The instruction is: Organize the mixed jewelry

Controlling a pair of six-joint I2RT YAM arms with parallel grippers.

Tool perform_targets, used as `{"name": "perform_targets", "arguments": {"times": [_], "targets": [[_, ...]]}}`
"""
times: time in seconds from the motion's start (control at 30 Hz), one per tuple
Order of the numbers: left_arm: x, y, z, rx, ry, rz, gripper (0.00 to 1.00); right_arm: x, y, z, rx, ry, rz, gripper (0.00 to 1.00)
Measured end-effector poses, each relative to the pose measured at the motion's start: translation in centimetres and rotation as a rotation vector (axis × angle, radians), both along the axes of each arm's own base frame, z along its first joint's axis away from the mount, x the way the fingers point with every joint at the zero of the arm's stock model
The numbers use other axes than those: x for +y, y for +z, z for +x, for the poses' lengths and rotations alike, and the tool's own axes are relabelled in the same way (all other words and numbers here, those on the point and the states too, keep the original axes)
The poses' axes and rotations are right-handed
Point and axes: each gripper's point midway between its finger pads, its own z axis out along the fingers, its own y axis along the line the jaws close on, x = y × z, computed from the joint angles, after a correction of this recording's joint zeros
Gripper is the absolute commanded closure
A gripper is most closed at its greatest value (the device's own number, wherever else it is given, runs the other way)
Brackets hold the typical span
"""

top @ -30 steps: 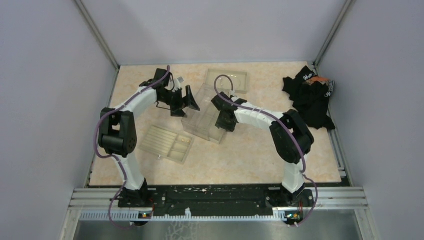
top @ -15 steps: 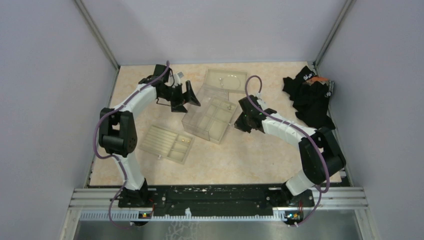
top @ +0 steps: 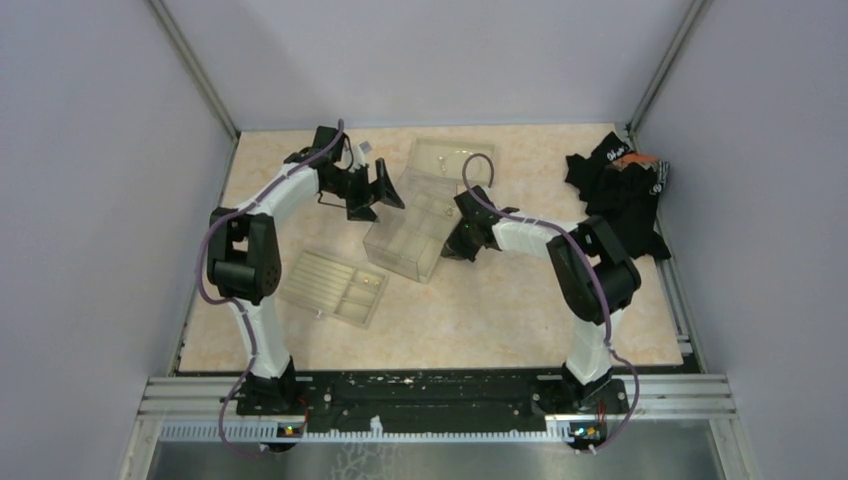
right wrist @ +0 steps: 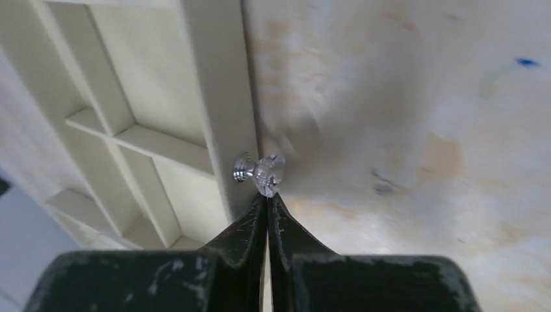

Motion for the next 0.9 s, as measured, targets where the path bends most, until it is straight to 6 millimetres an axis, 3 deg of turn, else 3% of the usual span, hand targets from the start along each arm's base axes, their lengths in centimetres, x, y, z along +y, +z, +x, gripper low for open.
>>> {"name": "perform_targets", "arguments": {"times": [0.17,0.4,0.5,0.63,0.77,0.9], "targets": [[-0.5,0.0,-0.3,0.002,-0.015,-0.003,0.01,2.7,2.0,2.7,-0.102,0.048,0.076,1.00],[-0.1,-0.2,0.1,-0.008,0.003,0.015,0.01,3.1,1.5,3.7,-0.097,0.096,0.110,1.00],[-0.1,-0.2,0.1,-0.003,0.006,0.019,0.01,2.3,2.4,3.1,-0.118,0.113,0.110,0.85],[-0.3,0.5,0.5,-0.022,0.013,0.044,0.01,-0.9,7.1,2.4,-0.219,0.119,0.063,0.57],[0.1,2.8,1.8,-0.094,0.041,0.071,0.01,-6.8,12.8,4.5,-0.379,0.044,-0.019,0.54],[0.9,5.8,2.2,-0.175,0.084,0.100,0.01,-12.6,14.0,7.6,-0.384,-0.057,-0.152,0.53]]}}
